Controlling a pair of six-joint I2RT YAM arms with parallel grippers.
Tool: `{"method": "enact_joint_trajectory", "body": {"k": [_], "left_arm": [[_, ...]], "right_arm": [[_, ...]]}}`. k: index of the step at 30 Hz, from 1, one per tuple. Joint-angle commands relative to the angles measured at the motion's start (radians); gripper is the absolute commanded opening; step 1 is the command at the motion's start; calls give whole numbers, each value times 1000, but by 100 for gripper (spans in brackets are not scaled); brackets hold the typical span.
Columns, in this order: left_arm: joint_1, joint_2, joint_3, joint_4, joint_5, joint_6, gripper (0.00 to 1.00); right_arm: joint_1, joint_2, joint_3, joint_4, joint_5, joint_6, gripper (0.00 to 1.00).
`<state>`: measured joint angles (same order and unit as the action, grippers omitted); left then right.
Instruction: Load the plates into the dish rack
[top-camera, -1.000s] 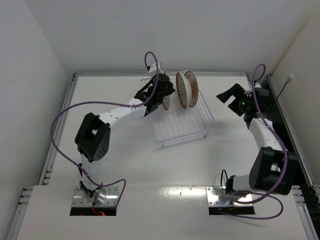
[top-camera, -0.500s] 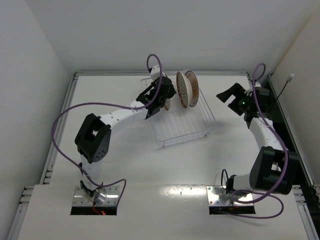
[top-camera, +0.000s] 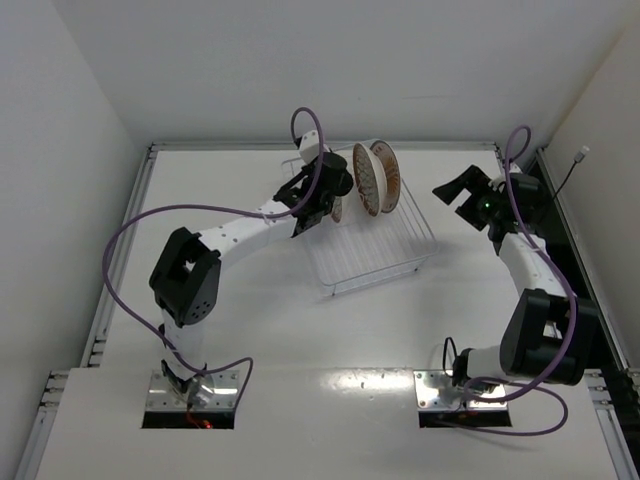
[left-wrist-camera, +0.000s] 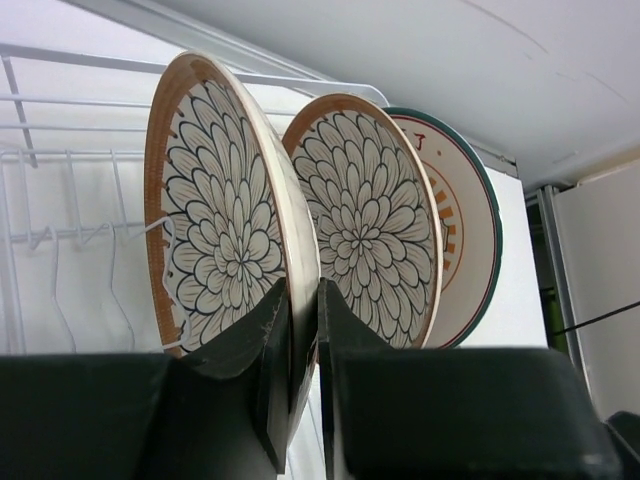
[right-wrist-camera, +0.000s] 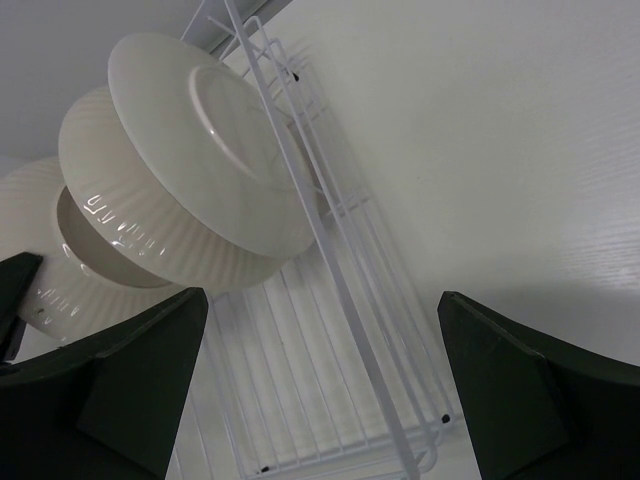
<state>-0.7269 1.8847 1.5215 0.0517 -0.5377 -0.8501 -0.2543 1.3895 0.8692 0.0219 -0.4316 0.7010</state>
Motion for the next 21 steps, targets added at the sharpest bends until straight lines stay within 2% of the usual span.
{"method": "enact_joint_trajectory", "body": {"k": [1,6,14,19,21], "left_arm": [[-31,25,77,-211,-70,-113,0],[-40,34,77,-282,-100,-182,0],[-68,62,77,-340,-156,-184,21],[-68,62,77,-349,-156,-175,24],[-68,62,86,-349,-156,-165,33]], "right_arm": [[-7,6,7,55,-35,-1,97],[-7,6,7,55,-35,-1,97],[-7,6,7,55,-35,-1,97],[-7,6,7,55,-44,-1,97],[-7,6,7,55,-44,-1,97]]}}
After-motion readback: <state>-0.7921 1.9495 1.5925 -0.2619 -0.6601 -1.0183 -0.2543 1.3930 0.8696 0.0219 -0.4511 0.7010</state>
